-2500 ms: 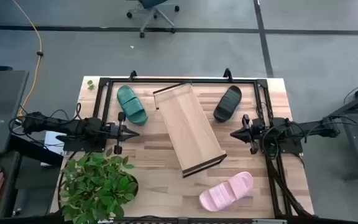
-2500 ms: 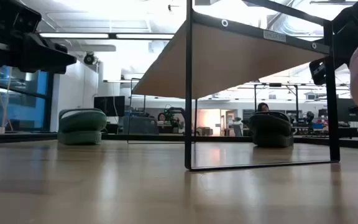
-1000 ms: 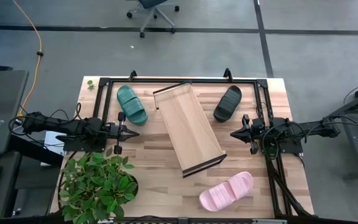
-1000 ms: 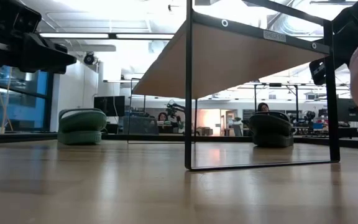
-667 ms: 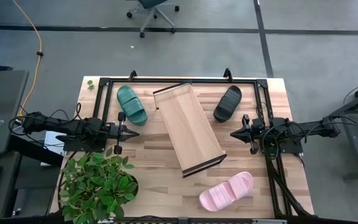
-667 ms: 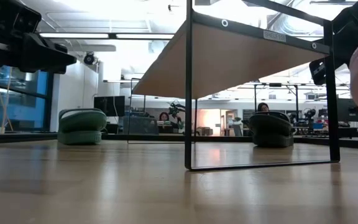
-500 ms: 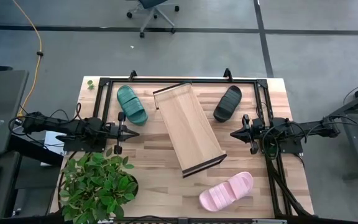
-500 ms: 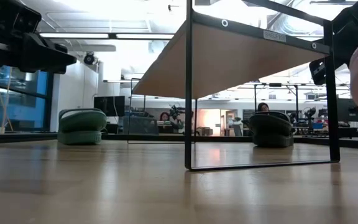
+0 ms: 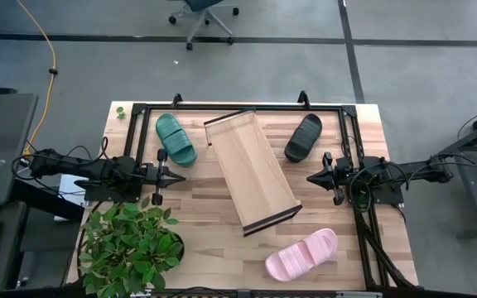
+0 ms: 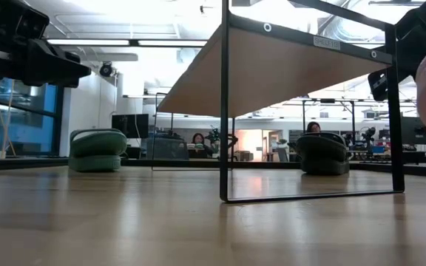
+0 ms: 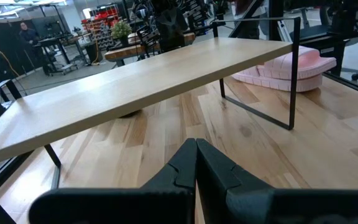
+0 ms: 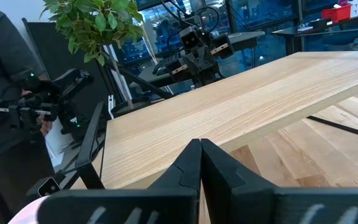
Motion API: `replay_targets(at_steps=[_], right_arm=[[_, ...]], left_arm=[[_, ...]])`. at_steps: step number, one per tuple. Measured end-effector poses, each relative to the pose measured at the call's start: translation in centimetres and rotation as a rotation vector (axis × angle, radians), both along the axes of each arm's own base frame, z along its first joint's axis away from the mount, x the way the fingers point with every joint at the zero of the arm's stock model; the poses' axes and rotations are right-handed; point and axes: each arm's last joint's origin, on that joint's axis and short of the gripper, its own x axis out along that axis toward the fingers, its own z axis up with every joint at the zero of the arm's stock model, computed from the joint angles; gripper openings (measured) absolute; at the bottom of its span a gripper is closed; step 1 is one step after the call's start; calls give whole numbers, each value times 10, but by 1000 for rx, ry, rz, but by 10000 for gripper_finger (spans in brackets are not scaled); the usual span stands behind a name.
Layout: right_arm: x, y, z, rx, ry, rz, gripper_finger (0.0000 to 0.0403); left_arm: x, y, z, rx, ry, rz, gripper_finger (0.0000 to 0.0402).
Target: Pick and place slides into the shelf
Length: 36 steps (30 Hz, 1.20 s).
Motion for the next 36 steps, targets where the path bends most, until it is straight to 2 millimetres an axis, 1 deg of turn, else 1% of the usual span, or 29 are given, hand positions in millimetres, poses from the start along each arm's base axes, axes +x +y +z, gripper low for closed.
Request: replay_targets(at_steps=[23,33,36], right_arm=[[0,0,0,0,0,0,0],[0,0,0,0,-2,-3,0],[0,0,1,61,-6,-6,0]], left_arm=[[0,0,0,-7,-1,1,1],[0,0,0,-225,-24,28,1],[0,0,4,-375,-77,40,1]])
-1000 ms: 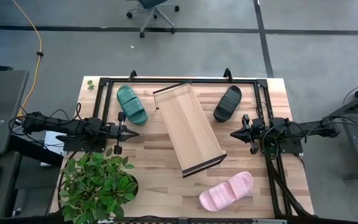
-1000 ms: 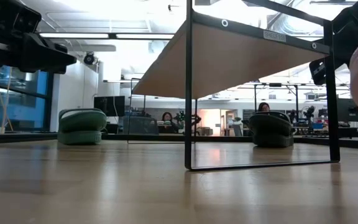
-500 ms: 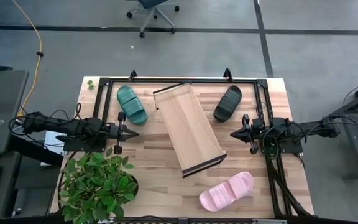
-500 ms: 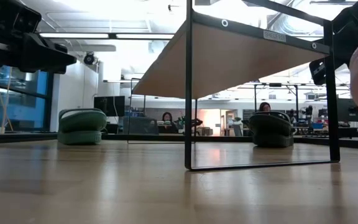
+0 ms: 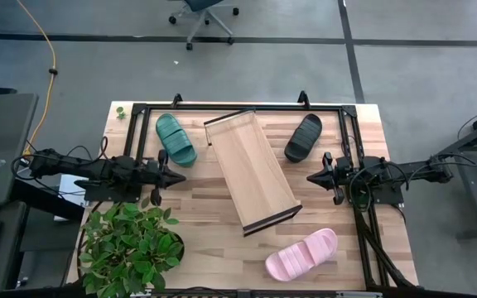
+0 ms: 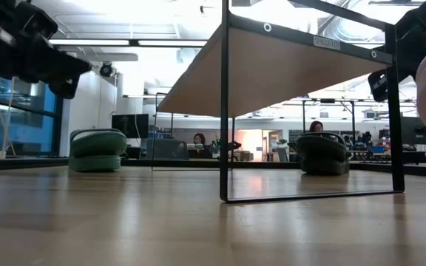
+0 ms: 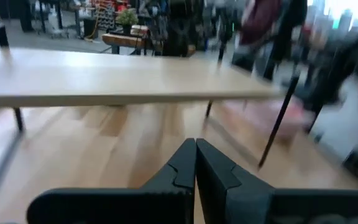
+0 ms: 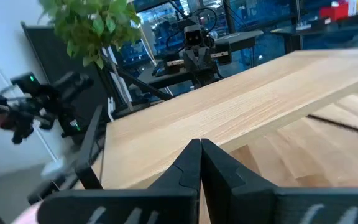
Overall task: Pick and place slides into the shelf
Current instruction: Put the black pair of slides on the shelf
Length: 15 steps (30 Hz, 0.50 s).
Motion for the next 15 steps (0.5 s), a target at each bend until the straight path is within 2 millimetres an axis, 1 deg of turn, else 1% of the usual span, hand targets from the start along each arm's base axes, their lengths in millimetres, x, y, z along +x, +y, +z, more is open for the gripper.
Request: replay_targets(at_steps=[4,6,10,13,15], right_arm=[[0,0,7,220,-53,1,0],[-1,-1,10,320,-82,-13,0],[-1,-3,14,565,-130,-47,0],[-2,-6,15,718,-164,-116,0],[-2,-7,16,798,-187,-155,0]], left_arm=[[0,0,6,-229,-77,14,1],[0,0,6,-305,-90,18,1],[0,0,6,-400,-97,24,1],[0,0,6,-470,-103,29,1],[0,0,6,-485,-105,34,1]])
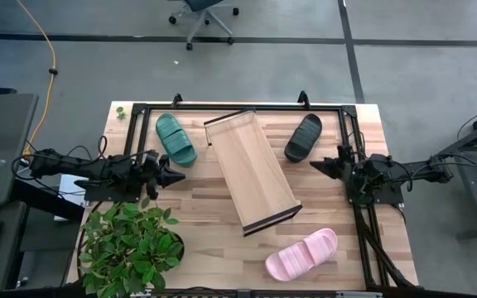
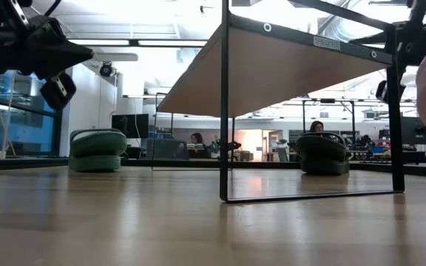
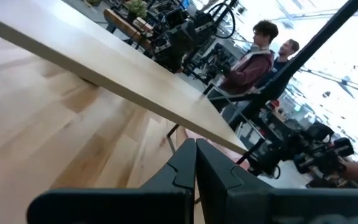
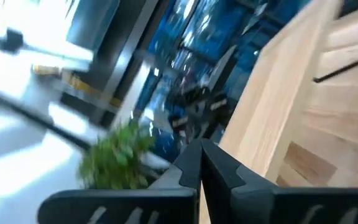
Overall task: Pick and place slides into the shelf
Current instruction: Put the black pair of slides on the shelf
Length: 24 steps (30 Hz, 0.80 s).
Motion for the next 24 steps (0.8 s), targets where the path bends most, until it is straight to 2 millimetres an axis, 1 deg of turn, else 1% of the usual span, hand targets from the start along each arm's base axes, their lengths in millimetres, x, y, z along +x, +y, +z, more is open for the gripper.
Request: replay_targets(at_steps=[4,7,11,14,16,22,24], right_arm=[[-1,-3,1,38,-9,-110,0],[-3,-5,6,-9,-49,-193,0],[-11,-8,26,-92,-193,-303,0],[-18,-9,48,-159,-209,-350,0],[-22,-10,64,-200,-160,-371,0],[-32,-13,109,-284,116,-397,0],[-33,-14,123,-304,181,-402,0]], left_arm=[[0,1,0,-1,3,21,1],[0,1,-2,0,16,28,1],[0,1,-4,2,41,29,1],[0,1,-4,3,40,34,1],[0,1,-4,3,38,49,1],[0,2,-3,8,32,82,1],[0,2,-3,9,32,82,1]])
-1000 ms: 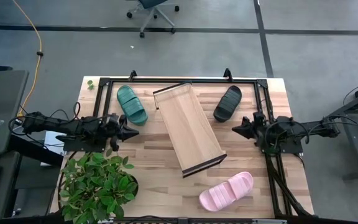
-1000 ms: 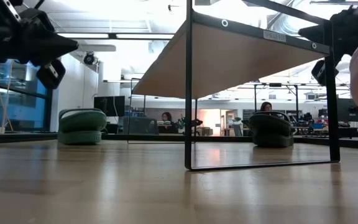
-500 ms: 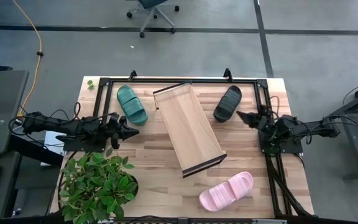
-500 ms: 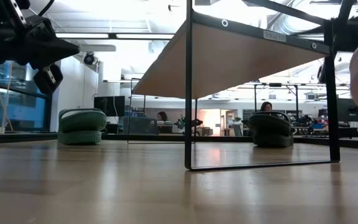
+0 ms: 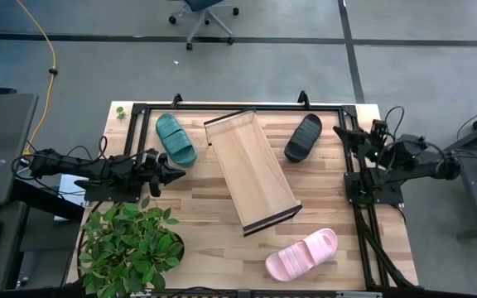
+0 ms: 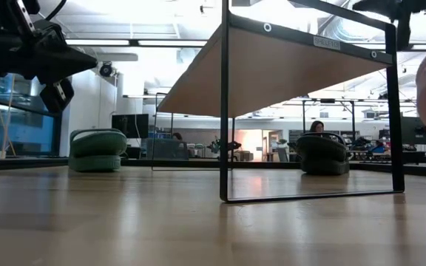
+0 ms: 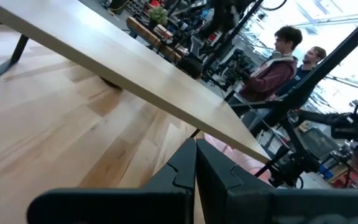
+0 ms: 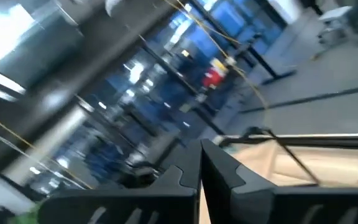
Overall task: Pick and place slides into the shelf
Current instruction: Put the black pair of slides on the shelf
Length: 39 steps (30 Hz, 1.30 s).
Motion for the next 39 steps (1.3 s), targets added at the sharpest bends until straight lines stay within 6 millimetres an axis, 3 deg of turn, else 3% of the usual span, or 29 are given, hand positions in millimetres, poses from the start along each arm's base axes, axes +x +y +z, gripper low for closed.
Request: replay_targets(at_steps=[12,18,29,34,39], right_arm=[[-1,-3,88,-124,122,-157,0],[7,-5,112,-132,345,-267,0],[29,-5,116,83,581,-275,0],[35,-12,108,206,676,-243,0],[45,-25,106,213,725,-233,0]], left_arm=[[0,0,0,2,0,0,1],[0,0,-1,2,5,0,1],[0,0,-1,11,8,-1,1],[0,0,-1,56,16,-3,1],[0,0,-1,76,20,-5,1]])
